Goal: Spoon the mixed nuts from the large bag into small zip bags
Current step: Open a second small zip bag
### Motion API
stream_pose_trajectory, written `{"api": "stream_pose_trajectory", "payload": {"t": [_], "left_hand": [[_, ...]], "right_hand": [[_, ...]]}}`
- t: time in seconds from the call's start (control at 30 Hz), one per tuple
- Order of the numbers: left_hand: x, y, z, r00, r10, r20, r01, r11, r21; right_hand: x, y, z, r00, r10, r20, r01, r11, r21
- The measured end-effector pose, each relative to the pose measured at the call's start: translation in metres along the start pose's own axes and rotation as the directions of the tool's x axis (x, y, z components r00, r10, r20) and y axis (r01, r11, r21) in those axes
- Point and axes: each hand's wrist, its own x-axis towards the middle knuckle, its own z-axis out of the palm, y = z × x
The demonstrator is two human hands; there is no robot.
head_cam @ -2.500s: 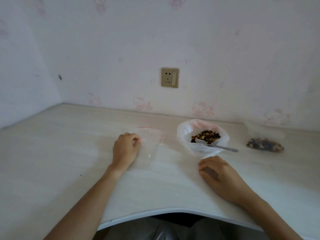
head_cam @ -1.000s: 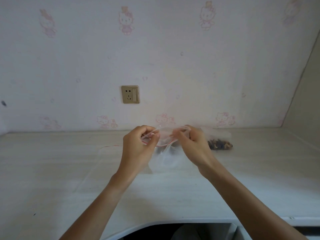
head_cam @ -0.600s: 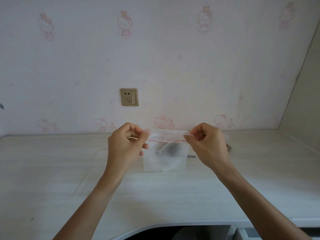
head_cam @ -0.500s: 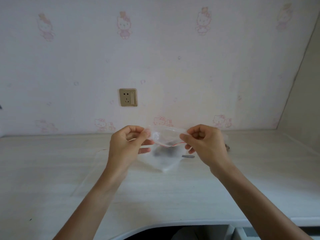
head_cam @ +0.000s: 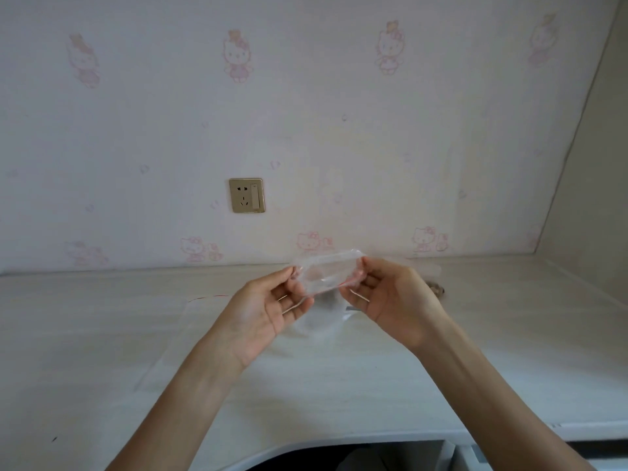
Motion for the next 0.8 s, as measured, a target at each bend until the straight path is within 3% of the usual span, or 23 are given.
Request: {"api": "stream_pose_trajectory", "payload": {"t": [0.17, 0.37, 0.5, 0.57, 0.67, 0.8], "left_hand": [[0.000, 0.004, 0.002, 1.000, 0.007, 0.012, -0.008, 0.998, 0.064], [0.000, 0.001, -0.001, 0.991, -0.050, 0.125, 0.059, 0.996, -0.069], [0.002, -0.004, -0.002, 0.977, 0.130, 0.168, -0.171, 0.951, 0.259], [0.005, -0.009, -0.002, 0.961, 0.264, 0.078, -0.273, 0.885, 0.376], [0.010, -0.016, -0.001, 0.912, 0.406, -0.062, -0.332, 0.818, 0.471], [0.017, -0.025, -0.001, 0.861, 0.490, -0.139, -0.349, 0.766, 0.540]], "right_hand": [[0.002, 0.003, 0.000, 0.999, 0.036, -0.013, -0.035, 0.998, 0.058], [0.002, 0.007, -0.004, 0.988, -0.035, 0.149, 0.024, 0.997, 0.074], [0.002, 0.013, -0.005, 0.965, -0.190, 0.180, 0.223, 0.956, -0.188], [0.003, 0.016, -0.008, 0.966, -0.205, 0.156, 0.244, 0.926, -0.289], [0.005, 0.023, -0.009, 0.974, -0.218, 0.068, 0.227, 0.901, -0.370], [0.008, 0.029, -0.005, 0.957, -0.259, -0.129, 0.192, 0.902, -0.386]]}}
